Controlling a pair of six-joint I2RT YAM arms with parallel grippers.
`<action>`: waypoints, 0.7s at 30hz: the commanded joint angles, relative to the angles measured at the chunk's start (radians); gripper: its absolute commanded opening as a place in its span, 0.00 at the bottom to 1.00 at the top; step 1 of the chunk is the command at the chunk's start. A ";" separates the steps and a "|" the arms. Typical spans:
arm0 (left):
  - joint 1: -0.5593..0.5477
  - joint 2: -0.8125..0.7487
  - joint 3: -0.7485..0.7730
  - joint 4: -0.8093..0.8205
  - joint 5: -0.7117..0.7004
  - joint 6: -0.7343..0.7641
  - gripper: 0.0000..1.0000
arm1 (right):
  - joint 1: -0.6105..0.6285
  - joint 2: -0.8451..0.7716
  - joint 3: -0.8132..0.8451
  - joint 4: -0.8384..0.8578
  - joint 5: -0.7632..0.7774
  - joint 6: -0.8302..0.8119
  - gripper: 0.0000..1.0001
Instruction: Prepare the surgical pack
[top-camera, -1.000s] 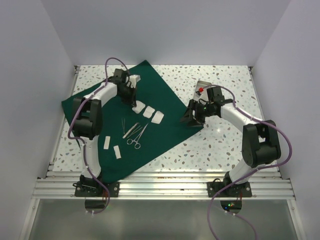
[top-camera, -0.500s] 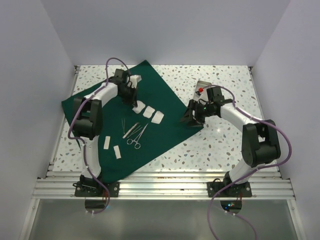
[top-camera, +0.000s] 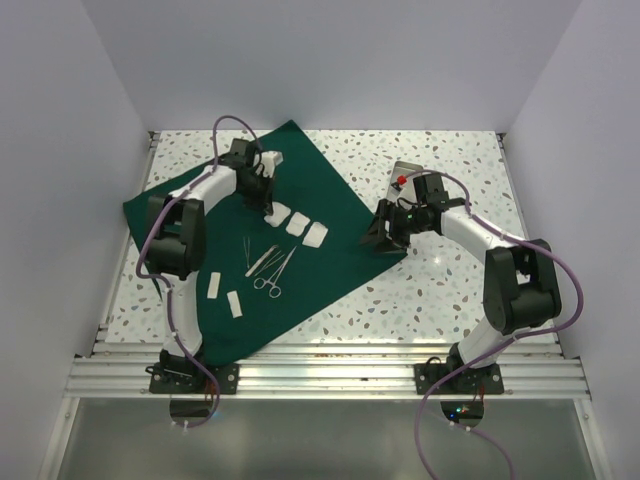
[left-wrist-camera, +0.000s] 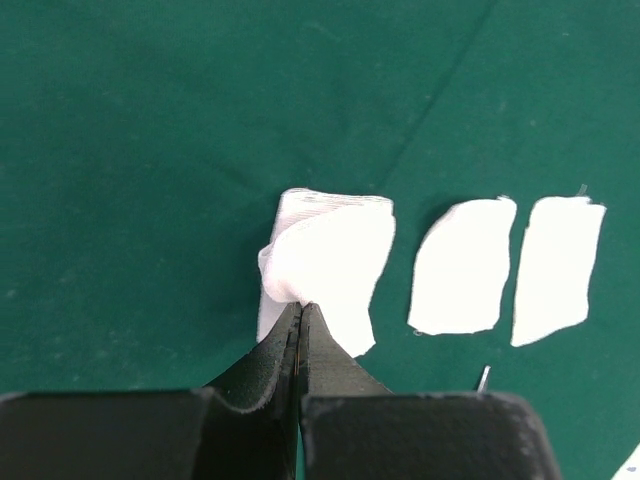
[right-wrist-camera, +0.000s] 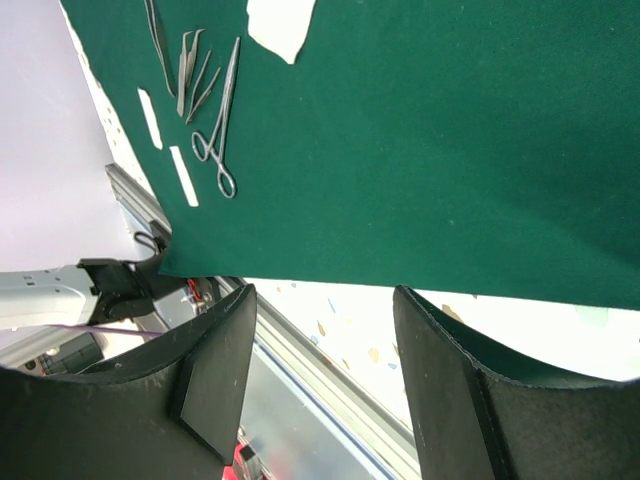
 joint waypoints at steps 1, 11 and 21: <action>-0.004 0.000 0.050 -0.004 -0.076 0.013 0.00 | 0.000 0.004 -0.003 0.012 -0.032 -0.018 0.61; -0.004 0.031 0.072 -0.007 -0.053 0.016 0.00 | 0.000 0.007 -0.004 0.009 -0.032 -0.023 0.61; -0.004 -0.130 -0.023 0.037 -0.067 0.005 0.00 | 0.002 0.018 0.000 0.012 -0.038 -0.020 0.61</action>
